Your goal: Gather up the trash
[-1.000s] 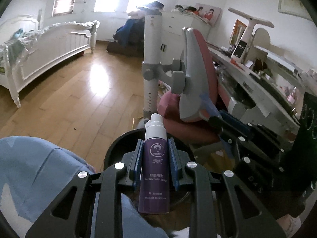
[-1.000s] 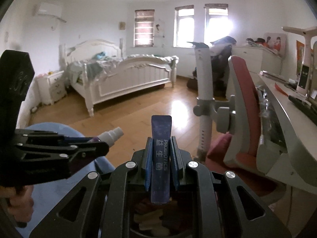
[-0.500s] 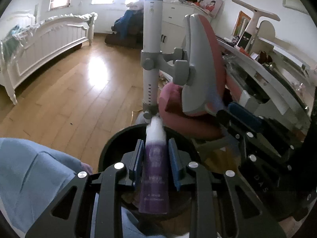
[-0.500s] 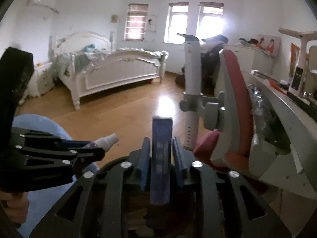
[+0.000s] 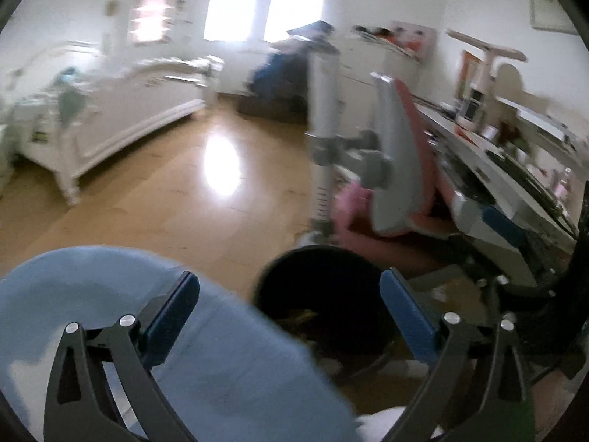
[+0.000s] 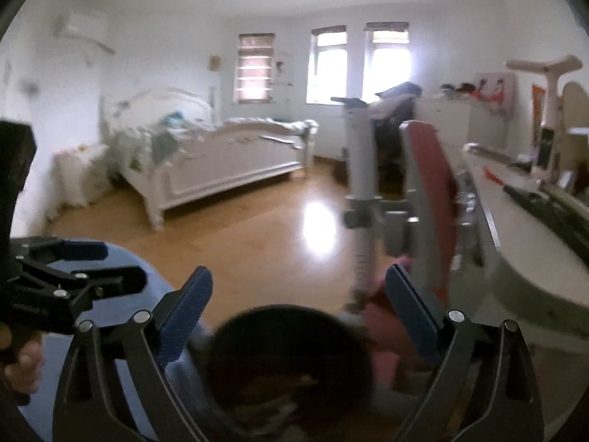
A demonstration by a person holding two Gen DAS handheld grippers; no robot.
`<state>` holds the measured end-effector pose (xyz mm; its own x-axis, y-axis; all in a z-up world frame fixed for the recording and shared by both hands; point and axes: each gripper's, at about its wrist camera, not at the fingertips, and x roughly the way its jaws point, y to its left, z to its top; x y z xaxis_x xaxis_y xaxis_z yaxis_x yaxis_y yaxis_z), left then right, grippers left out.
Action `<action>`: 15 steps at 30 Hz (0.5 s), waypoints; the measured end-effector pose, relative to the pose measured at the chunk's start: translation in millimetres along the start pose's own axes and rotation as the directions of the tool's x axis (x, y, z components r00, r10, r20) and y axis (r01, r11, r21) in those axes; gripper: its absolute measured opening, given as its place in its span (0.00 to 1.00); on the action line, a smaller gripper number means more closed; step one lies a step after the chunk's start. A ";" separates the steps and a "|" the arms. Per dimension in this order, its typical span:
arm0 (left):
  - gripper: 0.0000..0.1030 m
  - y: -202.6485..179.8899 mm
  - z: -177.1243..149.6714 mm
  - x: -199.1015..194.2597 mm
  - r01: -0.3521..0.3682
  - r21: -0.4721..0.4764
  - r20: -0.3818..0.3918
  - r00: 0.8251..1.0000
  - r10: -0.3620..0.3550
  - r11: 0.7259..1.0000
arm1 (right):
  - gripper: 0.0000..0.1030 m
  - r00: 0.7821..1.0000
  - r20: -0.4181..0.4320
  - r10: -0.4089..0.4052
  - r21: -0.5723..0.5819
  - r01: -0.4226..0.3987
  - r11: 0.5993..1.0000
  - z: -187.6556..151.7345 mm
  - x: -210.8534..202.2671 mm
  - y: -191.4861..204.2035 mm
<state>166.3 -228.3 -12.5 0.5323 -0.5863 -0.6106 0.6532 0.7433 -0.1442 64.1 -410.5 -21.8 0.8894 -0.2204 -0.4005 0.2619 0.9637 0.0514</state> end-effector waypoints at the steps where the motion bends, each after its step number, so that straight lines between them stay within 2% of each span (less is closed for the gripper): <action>1: 0.95 8.0 -3.7 -12.6 -0.044 -0.016 0.003 0.999 0.044 0.999 | 0.91 0.999 0.002 0.032 0.007 -0.032 0.999 1.9 -4.4 8.3; 3: 0.95 27.5 -14.8 -39.7 -0.136 -0.064 0.003 0.991 0.136 0.989 | 0.91 0.993 0.003 0.116 0.021 -0.116 0.993 7.3 -11.6 27.6; 5: 0.95 58.1 -33.2 -76.4 -0.229 -0.145 0.001 0.973 0.231 0.963 | 0.93 0.972 0.013 0.236 0.038 -0.237 0.971 14.3 -24.2 57.7; 6: 0.95 73.0 -43.4 -96.0 -0.273 -0.184 0.004 0.961 0.278 0.944 | 0.94 0.962 0.016 0.271 0.040 -0.272 0.962 18.7 -28.7 68.1; 7: 0.95 82.9 -49.9 -109.1 -0.308 -0.209 0.006 0.949 0.316 0.928 | 0.95 0.943 0.022 0.331 0.038 -0.332 0.943 22.8 -37.6 88.5; 8: 0.95 96.3 -60.4 -129.2 -0.358 -0.241 0.010 0.929 0.371 0.902 | 0.95 0.928 0.025 0.371 0.034 -0.371 0.928 27.4 -43.3 104.3; 9: 0.95 104.5 -67.5 -142.8 -0.387 -0.258 0.012 0.915 0.403 0.885 | 0.95 0.911 0.026 0.412 0.030 -0.413 0.910 30.6 -49.7 120.6; 10: 0.95 116.6 -78.4 -162.9 -0.433 -0.286 0.012 0.890 0.455 0.855 | 0.95 0.884 0.022 0.467 0.022 -0.467 0.884 34.5 -58.1 142.9; 12: 0.95 134.2 -95.1 -193.5 -0.488 -0.332 0.015 0.853 0.522 0.807 | 0.95 0.842 0.015 0.539 0.015 -0.539 0.842 41.0 -71.7 175.8; 13: 0.95 144.9 -107.4 -213.0 -0.518 -0.362 0.013 0.828 0.560 0.775 | 0.95 0.812 0.009 0.584 0.011 -0.584 0.812 44.6 -80.4 195.9; 15: 0.95 156.2 -120.6 -233.5 -0.550 -0.389 0.004 0.801 0.598 0.739 | 0.95 0.756 0.000 0.655 -0.002 -0.655 0.756 52.5 -98.4 233.0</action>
<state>79.1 63.5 13.6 0.8196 -0.0263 -0.5723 -0.0196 0.9971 -0.0740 57.3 -172.2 77.6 0.8438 0.4643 -0.2691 -0.3851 0.8731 0.2988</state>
